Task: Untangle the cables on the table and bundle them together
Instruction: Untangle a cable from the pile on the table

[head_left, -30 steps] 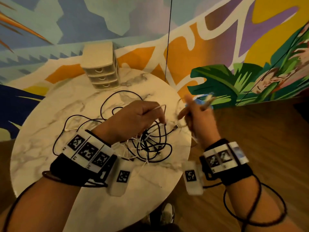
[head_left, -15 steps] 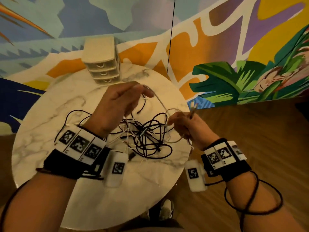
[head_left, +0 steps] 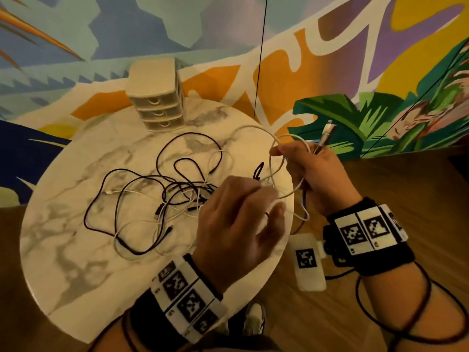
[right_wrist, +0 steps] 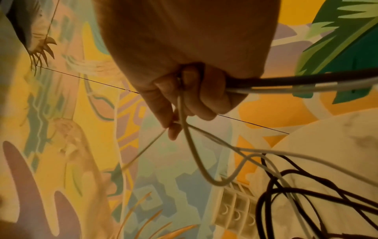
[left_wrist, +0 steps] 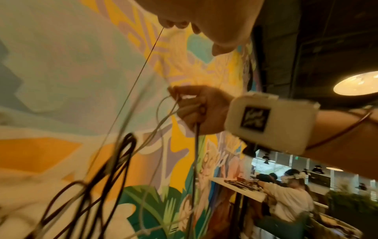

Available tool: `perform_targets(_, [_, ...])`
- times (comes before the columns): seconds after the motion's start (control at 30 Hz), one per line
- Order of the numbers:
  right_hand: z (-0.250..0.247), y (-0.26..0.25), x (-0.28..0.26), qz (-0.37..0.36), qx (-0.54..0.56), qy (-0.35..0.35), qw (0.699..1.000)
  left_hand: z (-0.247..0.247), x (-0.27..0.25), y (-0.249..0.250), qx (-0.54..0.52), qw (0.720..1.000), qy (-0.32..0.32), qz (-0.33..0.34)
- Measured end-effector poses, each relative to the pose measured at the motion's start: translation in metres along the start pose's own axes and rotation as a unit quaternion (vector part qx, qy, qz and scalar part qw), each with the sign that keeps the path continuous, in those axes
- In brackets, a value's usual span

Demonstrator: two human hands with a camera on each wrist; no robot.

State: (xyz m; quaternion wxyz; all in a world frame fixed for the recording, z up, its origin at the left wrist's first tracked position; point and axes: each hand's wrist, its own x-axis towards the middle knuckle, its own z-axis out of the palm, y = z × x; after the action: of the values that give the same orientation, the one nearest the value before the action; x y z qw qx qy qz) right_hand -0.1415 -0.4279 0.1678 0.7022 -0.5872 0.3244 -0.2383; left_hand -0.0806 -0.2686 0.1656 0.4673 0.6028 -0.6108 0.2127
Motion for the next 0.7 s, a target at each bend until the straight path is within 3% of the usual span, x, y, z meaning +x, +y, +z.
perform_targets(0.07, [0.002,-0.001,-0.002,0.0,-0.012,0.008,1.0,0.003,-0.002,0.01,-0.031,0.998,-0.058,0.017])
perform_targets(0.1, [0.004,-0.003,-0.003,-0.002,-0.02,0.004,1.0,0.009,-0.003,0.01,-0.034,0.994,-0.096,-0.029])
perform_targets(0.13, [0.006,-0.005,-0.005,-0.005,-0.028,-0.006,1.0,0.016,-0.001,0.005,-0.032,0.984,-0.131,-0.121])
perform_targets(0.2, [0.008,-0.007,-0.009,-0.009,-0.03,-0.033,0.999,0.031,0.001,-0.017,-0.009,0.931,-0.207,-0.3])
perform_targets(0.27, [0.01,-0.006,-0.011,-0.003,-0.028,-0.051,0.998,0.043,0.002,-0.037,-0.001,0.909,-0.253,-0.331])
perform_targets(0.37, [0.006,0.0,-0.007,-0.007,0.052,-0.003,0.999,0.044,0.004,-0.054,-0.002,0.924,-0.221,-0.311])
perform_targets(0.47, [-0.017,0.003,0.002,-0.009,0.182,0.179,0.967,0.021,0.016,-0.072,-0.059,0.907,-0.128,-0.397])
perform_targets(0.53, [-0.03,0.003,0.003,-0.075,0.162,0.268,0.947,0.004,0.036,-0.082,-0.128,0.882,-0.024,-0.453])
perform_targets(0.6, [-0.022,0.002,-0.001,-0.161,0.037,0.267,0.95,-0.007,0.062,-0.077,-0.232,0.852,0.031,-0.467])
perform_targets(0.7, [0.016,0.013,-0.006,-0.212,-0.154,0.114,0.958,-0.017,0.091,-0.06,-0.309,0.832,0.001,-0.46])
